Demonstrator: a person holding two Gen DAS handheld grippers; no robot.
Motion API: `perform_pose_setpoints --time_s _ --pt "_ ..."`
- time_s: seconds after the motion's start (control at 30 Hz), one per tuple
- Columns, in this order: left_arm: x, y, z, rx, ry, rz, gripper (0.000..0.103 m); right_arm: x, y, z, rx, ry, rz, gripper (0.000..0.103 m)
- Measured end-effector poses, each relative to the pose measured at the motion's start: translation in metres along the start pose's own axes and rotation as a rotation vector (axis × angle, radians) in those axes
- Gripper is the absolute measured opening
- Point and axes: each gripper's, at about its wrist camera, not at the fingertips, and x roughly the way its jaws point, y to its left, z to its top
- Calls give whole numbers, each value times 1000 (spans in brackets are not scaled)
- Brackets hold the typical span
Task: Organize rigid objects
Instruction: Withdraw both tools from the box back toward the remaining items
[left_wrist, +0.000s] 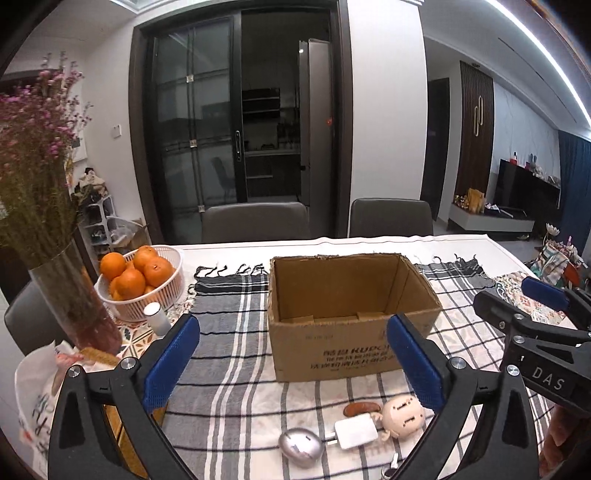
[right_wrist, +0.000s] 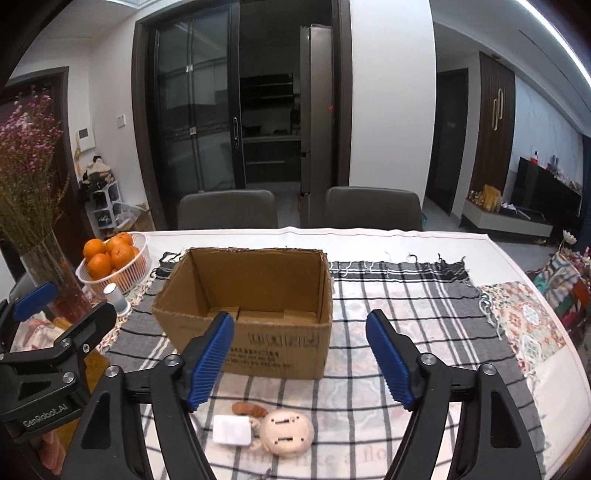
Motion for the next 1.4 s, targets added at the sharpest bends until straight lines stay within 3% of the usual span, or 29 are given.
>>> perform_pose_setpoints --time_s 0.33,0.83,1.23,1.4 --pt "-49 -7 -37 -1 -31 -9 103 -56 4 -35 -25 -49 3 79" --pt "-90 -28 -104 60 14 -35 103 -95 -4 -102 -24 4 -4 79" --pt "-94 -31 -146 127 95 -93 103 -101 1 -148 -23 107 15 79" --pt "-87 -36 -163 171 151 -111 103 -92 4 -172 -33 192 14 79"
